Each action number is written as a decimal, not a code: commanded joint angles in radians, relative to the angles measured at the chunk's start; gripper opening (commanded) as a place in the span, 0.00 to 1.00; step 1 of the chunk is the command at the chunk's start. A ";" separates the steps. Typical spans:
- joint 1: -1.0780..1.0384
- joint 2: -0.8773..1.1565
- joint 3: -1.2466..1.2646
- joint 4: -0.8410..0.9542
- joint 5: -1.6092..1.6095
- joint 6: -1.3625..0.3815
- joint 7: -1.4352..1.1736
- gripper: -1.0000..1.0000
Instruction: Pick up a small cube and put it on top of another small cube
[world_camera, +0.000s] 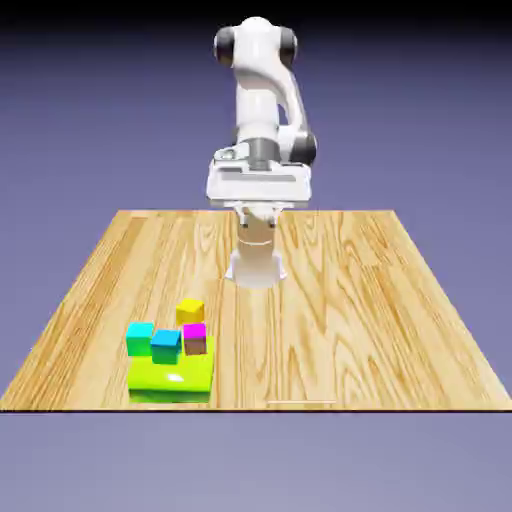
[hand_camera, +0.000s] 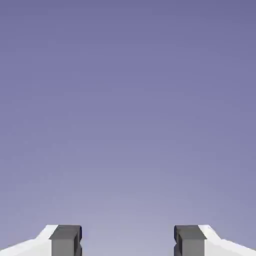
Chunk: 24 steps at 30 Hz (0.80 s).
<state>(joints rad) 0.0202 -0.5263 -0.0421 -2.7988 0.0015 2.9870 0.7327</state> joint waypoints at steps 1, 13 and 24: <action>0.007 0.036 -0.035 0.009 0.001 -0.042 -0.007 0.50; 0.088 0.471 -0.454 0.121 0.016 -0.539 -0.090 0.50; 0.078 0.799 -0.591 0.148 0.116 -0.671 -0.197 0.50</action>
<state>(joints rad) 0.0983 0.2730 -0.6331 -2.6508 0.1174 2.3164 0.5357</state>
